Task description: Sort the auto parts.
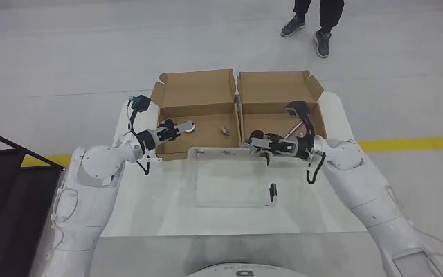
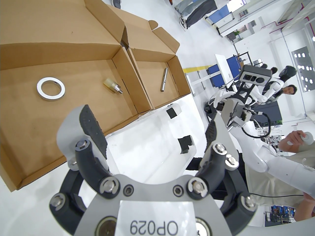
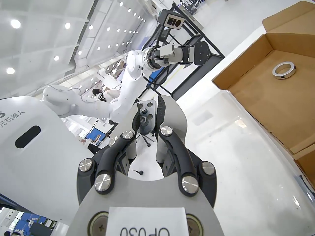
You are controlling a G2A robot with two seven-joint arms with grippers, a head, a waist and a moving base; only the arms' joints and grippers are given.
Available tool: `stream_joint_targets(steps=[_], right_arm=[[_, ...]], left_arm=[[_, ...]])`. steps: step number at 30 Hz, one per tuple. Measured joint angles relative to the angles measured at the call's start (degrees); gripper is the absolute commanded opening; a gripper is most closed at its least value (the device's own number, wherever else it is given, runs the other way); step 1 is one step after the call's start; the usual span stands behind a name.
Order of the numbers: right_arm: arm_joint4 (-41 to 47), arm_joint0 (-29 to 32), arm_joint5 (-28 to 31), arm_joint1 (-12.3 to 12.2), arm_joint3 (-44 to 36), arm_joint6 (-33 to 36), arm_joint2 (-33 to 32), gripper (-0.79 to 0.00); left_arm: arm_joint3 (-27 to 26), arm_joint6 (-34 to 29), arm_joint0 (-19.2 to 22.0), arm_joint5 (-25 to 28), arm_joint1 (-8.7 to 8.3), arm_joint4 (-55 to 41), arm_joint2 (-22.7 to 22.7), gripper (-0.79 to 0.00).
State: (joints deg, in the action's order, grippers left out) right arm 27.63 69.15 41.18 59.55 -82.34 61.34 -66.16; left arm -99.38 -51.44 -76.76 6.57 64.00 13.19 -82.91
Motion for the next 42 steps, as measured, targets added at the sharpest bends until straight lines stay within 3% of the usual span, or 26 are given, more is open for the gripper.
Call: stream_joint_targets(steps=[9,16,22,36,39,42], right_arm=[[2.38,0.93,-1.34,0.23,-2.66,-0.18,1.2,-0.785],[21.98,2.36,-6.54,0.65,-12.73,8.36,3.8,-0.785],[38.88,1.29,-13.44,1.81,-13.32,15.21,3.43,-0.785],[38.69,0.93,-16.0,4.69,-10.32,17.77,-0.11,-0.785],[34.98,1.17,-13.68,5.11,-9.89,15.44,-1.39,-0.785],[28.68,2.31,-7.37,5.43,-9.85,9.14,-3.64,-0.785]], left_arm=[[0.48,0.96,-0.3,-0.18,0.01,0.17,0.01,0.0],[4.64,5.89,-0.32,-0.6,-0.16,-1.55,-1.99,0.0],[6.48,8.14,-0.94,-0.48,-0.3,-3.77,-3.34,0.0],[6.67,8.31,-1.01,-0.49,-0.31,-3.97,-3.45,0.0],[6.67,8.31,-1.01,-0.49,-0.31,-3.97,-3.45,0.0],[6.67,8.31,-1.01,-0.49,-0.31,-3.97,-3.45,0.0]])
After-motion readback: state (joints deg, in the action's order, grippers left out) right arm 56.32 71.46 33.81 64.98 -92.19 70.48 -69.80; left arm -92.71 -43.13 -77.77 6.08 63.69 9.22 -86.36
